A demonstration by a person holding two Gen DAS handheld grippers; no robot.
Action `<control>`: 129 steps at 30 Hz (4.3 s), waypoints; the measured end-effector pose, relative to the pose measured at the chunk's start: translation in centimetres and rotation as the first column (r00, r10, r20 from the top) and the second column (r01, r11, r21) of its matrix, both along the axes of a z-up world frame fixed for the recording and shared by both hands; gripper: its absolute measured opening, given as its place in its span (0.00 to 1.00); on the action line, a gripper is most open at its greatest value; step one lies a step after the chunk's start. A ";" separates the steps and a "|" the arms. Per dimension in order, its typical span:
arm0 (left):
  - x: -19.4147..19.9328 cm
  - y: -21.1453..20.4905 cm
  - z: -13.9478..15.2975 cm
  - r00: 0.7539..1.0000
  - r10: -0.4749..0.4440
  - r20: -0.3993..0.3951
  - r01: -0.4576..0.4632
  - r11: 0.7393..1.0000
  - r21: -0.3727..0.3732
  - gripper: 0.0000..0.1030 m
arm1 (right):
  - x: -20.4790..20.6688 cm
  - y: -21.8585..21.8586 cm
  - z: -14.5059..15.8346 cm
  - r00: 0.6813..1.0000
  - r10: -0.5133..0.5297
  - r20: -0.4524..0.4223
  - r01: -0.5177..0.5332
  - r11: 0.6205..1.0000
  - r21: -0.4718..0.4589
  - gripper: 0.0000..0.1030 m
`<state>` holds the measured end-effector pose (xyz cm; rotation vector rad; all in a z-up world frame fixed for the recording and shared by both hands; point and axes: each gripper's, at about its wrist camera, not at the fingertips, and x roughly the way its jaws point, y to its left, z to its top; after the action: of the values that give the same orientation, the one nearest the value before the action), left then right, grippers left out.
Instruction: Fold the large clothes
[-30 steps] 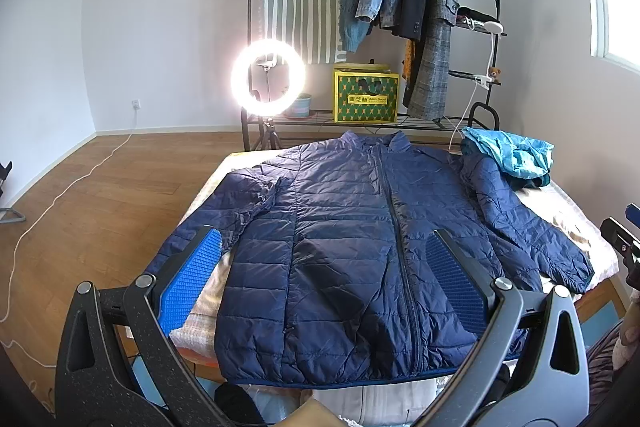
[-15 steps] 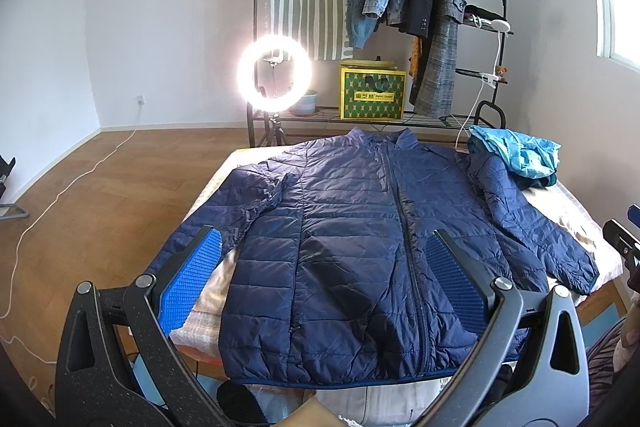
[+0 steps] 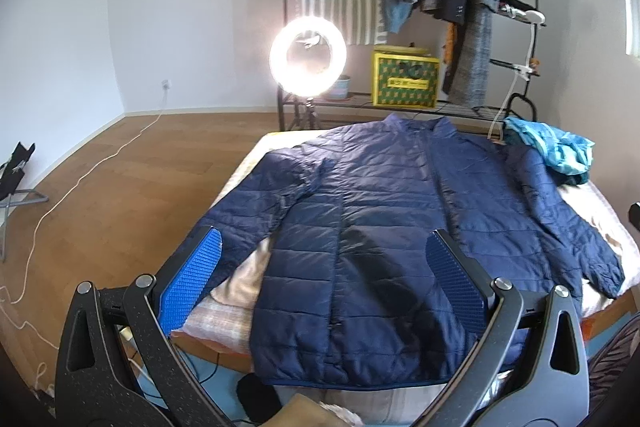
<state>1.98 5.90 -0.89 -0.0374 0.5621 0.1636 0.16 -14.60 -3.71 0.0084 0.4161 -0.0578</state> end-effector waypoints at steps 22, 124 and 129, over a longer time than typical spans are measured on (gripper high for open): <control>7.6 22.0 -10.5 0.934 0.196 -0.300 -0.287 0.909 -0.302 0.88 | 10.5 6.4 -1.9 0.960 0.280 -0.031 -0.281 0.955 -0.090 0.98; 25.9 11.6 -6.7 0.971 -0.055 -0.232 -0.038 0.925 -0.377 0.46 | 31.1 8.3 -16.6 0.674 0.436 -0.596 -0.223 0.889 0.399 0.05; 26.3 10.9 -7.5 0.961 -0.075 -0.267 -0.024 0.935 -0.353 0.46 | 33.8 5.2 -13.9 0.757 0.363 -0.543 -0.216 0.923 0.318 0.04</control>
<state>28.31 16.79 -8.41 -0.3626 0.8676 0.0393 33.93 -9.37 -17.64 0.1661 1.0556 0.3135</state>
